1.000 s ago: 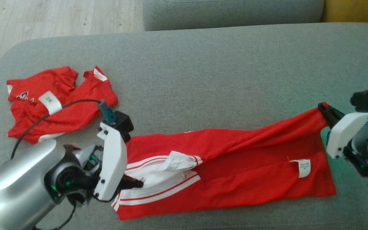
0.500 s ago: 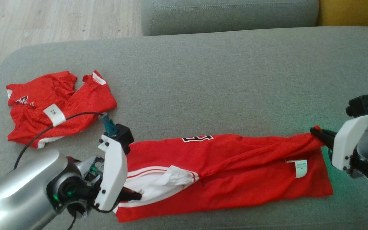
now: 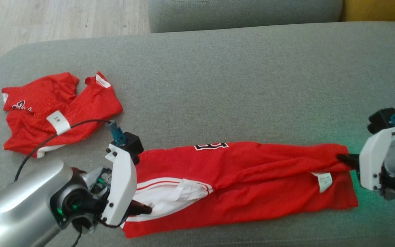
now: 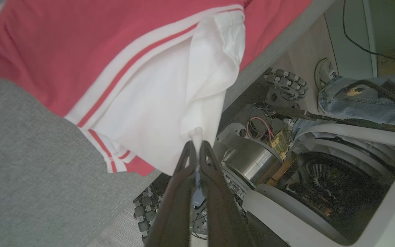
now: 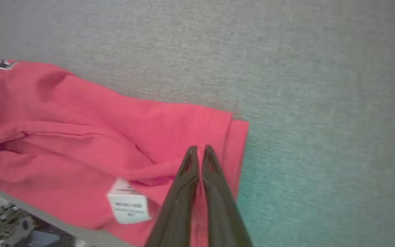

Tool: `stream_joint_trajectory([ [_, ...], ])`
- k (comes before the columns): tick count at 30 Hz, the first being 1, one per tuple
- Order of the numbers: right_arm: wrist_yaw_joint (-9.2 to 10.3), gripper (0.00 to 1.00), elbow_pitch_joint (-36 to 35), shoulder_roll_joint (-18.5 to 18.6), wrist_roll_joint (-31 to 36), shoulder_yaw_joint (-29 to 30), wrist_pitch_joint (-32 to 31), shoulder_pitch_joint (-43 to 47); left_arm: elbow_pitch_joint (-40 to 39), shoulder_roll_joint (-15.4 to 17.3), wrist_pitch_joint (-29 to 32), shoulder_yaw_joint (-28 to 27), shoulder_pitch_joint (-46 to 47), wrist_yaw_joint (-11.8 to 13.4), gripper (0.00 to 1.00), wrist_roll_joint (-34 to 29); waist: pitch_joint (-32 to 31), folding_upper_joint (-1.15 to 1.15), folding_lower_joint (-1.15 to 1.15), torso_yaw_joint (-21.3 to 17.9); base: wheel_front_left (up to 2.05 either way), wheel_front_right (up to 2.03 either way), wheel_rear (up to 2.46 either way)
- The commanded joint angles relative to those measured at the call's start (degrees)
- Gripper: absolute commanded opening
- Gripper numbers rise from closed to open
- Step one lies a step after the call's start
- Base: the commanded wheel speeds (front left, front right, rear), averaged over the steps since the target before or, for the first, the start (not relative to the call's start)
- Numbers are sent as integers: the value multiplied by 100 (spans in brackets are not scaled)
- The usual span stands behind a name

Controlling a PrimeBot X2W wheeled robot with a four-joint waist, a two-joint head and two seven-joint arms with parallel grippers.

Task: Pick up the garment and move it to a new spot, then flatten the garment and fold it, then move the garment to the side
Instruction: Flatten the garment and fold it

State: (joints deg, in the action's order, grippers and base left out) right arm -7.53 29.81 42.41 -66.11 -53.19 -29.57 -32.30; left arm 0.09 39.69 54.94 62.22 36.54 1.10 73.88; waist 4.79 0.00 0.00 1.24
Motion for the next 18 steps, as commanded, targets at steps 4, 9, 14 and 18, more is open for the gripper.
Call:
stream_joint_trajectory([
  [4,4,0,260,117,362,42,327,-194,-53,231,52,-309,334,54,0,30,25,0,0,-1,0,0,0],
  [9,4,0,580,-77,503,40,591,-276,-27,247,116,-322,374,72,0,62,73,0,0,29,0,0,0],
  [14,4,0,563,-201,391,-35,634,-285,-10,170,121,-321,381,81,0,93,116,0,0,48,0,0,0],
  [18,4,0,469,-211,243,-151,448,-242,139,53,61,-250,333,54,0,32,132,0,0,26,0,0,0],
])
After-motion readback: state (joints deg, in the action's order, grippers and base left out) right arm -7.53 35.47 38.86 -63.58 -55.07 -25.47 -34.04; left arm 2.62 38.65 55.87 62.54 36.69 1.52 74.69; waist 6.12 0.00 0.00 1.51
